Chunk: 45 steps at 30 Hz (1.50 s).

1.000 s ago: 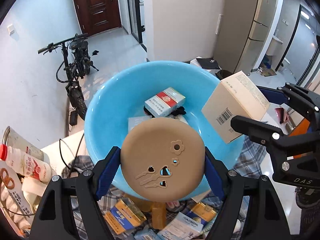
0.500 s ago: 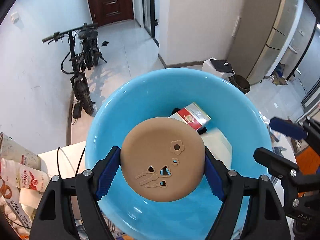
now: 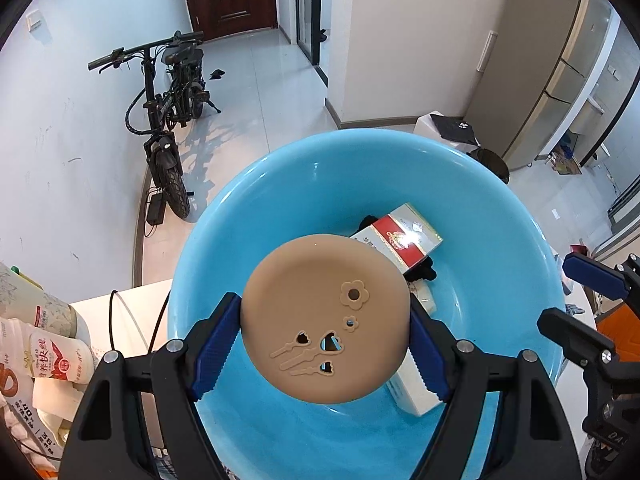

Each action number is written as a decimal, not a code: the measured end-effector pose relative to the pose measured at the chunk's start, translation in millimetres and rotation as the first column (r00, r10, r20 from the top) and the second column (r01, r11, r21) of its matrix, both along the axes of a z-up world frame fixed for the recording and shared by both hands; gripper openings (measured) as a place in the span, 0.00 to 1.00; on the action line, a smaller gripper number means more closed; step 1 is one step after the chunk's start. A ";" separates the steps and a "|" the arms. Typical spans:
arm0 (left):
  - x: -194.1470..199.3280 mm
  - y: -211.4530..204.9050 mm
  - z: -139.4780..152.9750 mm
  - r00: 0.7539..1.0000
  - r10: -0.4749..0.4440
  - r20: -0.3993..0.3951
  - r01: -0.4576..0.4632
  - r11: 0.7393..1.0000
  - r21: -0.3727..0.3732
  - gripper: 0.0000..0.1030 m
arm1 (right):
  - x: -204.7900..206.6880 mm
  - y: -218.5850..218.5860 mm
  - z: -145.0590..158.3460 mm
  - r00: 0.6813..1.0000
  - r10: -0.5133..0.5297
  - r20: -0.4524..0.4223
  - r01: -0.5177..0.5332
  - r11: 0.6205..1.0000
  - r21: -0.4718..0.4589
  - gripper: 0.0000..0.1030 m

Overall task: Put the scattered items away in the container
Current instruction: 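Open the left tool to drop the wooden disc into the basin, then lower the cardboard box into the basin and open the right tool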

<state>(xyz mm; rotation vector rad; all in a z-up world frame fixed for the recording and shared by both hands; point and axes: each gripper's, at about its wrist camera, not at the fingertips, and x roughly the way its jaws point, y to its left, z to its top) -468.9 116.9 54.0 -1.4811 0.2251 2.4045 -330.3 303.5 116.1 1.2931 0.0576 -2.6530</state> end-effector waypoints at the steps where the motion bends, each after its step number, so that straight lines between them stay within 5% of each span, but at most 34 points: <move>1: -0.9 0.7 -1.0 1.000 -0.003 0.003 0.003 1.000 -0.003 0.79 | 0.1 -0.8 -0.5 1.000 0.002 0.001 -0.002 1.000 0.000 0.46; 13: -8.8 -2.0 -10.7 0.999 0.028 0.021 -0.027 0.999 -0.037 0.80 | 1.1 0.1 -9.2 1.000 0.006 0.025 -0.006 1.000 -0.007 0.46; 22: -11.0 -3.4 -0.8 0.999 0.044 0.012 -0.044 0.999 0.013 0.84 | 8.2 1.3 -14.8 0.999 0.011 0.035 -0.011 1.000 -0.008 0.46; 27: -2.6 -3.0 6.9 0.998 0.044 -0.040 -0.045 0.999 -0.025 0.84 | 8.0 2.4 -16.1 0.999 0.004 0.039 -0.003 1.000 -0.017 0.46; 32: 9.7 -13.3 16.3 0.997 0.060 -0.050 -0.059 0.998 0.035 0.84 | 10.5 1.0 -16.2 0.999 0.002 0.045 -0.001 1.000 -0.021 0.47; 36: 20.1 -14.2 23.2 0.996 0.053 -0.075 -0.051 0.998 0.031 0.84 | 15.0 -3.4 -13.0 1.000 -0.006 0.019 0.006 1.000 0.009 0.65; 40: 30.1 -15.6 25.4 0.996 0.046 -0.079 -0.044 0.999 0.033 0.84 | 20.2 -8.2 -9.5 1.000 0.002 0.012 -0.002 1.000 0.011 0.69; 45: 41.0 -19.4 24.3 0.997 0.045 -0.067 -0.042 0.998 0.050 0.84 | 30.6 -16.3 -6.3 1.000 0.018 -0.002 -0.018 0.999 0.048 0.88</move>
